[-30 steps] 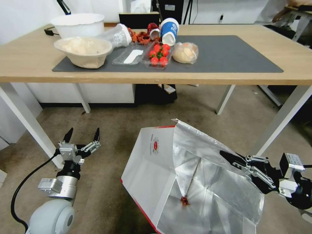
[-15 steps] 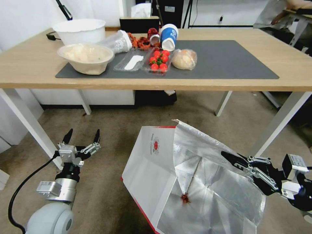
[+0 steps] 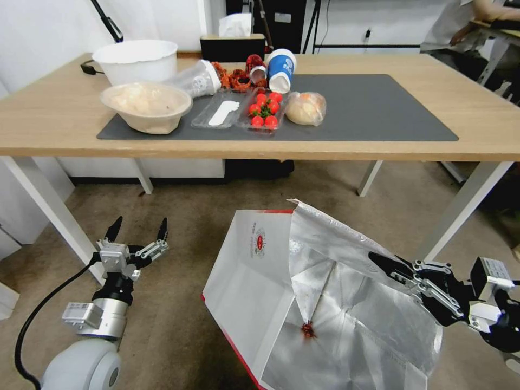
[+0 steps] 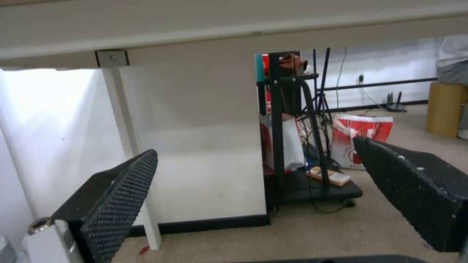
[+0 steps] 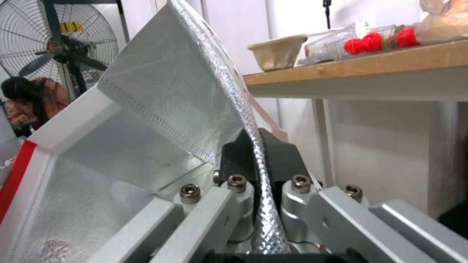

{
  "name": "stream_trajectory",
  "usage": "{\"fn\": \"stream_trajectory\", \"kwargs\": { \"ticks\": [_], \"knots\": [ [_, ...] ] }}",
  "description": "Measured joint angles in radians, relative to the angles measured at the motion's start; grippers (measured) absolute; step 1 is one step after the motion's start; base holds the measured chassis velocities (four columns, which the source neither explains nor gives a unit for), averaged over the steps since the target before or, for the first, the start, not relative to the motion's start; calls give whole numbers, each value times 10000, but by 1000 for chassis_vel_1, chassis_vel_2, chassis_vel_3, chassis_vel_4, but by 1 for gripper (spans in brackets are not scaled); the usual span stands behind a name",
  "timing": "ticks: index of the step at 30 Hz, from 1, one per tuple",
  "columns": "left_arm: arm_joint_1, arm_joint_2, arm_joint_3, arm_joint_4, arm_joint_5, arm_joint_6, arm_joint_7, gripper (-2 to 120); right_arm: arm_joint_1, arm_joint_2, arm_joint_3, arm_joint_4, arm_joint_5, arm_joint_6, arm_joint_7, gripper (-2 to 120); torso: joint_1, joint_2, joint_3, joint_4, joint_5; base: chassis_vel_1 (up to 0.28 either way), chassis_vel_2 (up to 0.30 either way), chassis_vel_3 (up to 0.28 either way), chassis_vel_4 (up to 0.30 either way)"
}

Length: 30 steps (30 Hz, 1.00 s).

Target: Pick up the food delivery bag from the floor and place it on the table.

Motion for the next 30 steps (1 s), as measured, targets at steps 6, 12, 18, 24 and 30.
{"fn": "stream_trajectory", "kwargs": {
  "ticks": [6,12,18,24,30],
  "knots": [
    [59,25,-18,-23,7,66,-15,100,16,-3,-35,-25,2,0,17,0,70,240,170,0,0,0,0,0,0],
    [60,37,-3,-35,27,177,-23,100,56,-12,-107,-107,0,-2,38,0,143,475,332,0,0,0,0,0,0],
    [24,63,15,-7,73,317,-55,100,74,6,-150,-258,-33,0,4,0,223,700,477,0,0,0,0,0,0],
    [-1,56,43,21,114,340,-52,100,83,-1,-154,-287,-12,-1,0,0,263,832,569,0,1,0,0,0,0],
    [-64,58,53,50,110,409,-31,100,127,-23,-204,-293,34,-6,6,0,358,1125,767,0,0,0,0,0,0]
  ]
}}
